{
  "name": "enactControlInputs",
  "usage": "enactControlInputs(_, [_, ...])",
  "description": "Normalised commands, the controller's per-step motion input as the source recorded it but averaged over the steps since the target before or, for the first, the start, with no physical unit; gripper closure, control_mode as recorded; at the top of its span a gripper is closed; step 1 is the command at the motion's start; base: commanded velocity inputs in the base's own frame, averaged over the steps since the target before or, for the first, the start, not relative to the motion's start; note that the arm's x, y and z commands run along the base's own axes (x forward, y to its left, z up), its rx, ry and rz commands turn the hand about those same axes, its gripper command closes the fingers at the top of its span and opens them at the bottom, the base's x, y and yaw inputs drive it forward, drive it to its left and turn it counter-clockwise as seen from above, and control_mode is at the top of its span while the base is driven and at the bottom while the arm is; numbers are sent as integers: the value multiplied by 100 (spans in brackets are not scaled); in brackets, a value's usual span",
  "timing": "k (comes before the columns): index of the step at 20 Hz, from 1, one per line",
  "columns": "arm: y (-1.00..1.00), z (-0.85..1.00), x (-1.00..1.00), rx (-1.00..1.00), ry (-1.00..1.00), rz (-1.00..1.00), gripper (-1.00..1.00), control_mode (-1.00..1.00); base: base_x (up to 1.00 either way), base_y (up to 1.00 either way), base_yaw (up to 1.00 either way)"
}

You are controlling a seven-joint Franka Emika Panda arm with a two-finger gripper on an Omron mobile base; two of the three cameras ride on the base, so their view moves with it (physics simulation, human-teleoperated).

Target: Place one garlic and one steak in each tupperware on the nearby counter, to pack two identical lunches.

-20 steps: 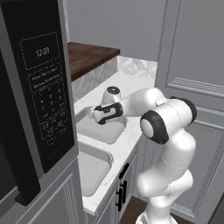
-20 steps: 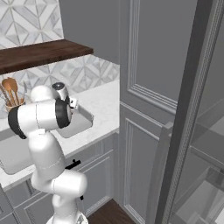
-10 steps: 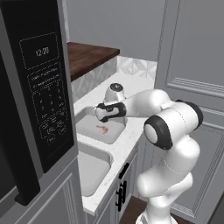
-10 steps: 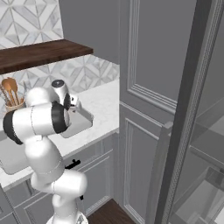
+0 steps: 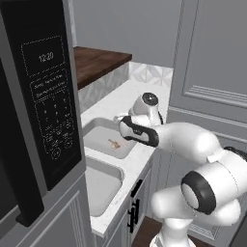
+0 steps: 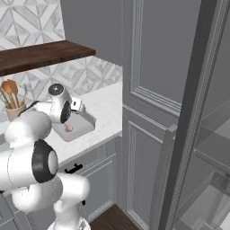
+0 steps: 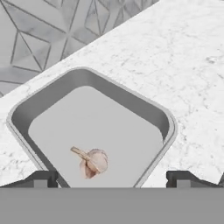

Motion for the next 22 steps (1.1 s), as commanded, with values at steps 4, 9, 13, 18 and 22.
enactControlInputs(4, [-68, 93, -100, 14, -2, -9, -100, -100, 0, 0, 0])
enactControlInputs(9, [-39, 54, -100, 2, 3, -14, -100, -100, 0, 0, 0])
enactControlInputs(13, [-29, 21, -100, 0, 5, -16, -100, -100, 0, 0, 0])
enactControlInputs(18, [-4, 0, -20, 0, 1, -3, -100, 100, -80, -17, -8])
enactControlInputs(22, [0, 0, 0, 0, 0, 0, -100, 100, -100, -23, -3])
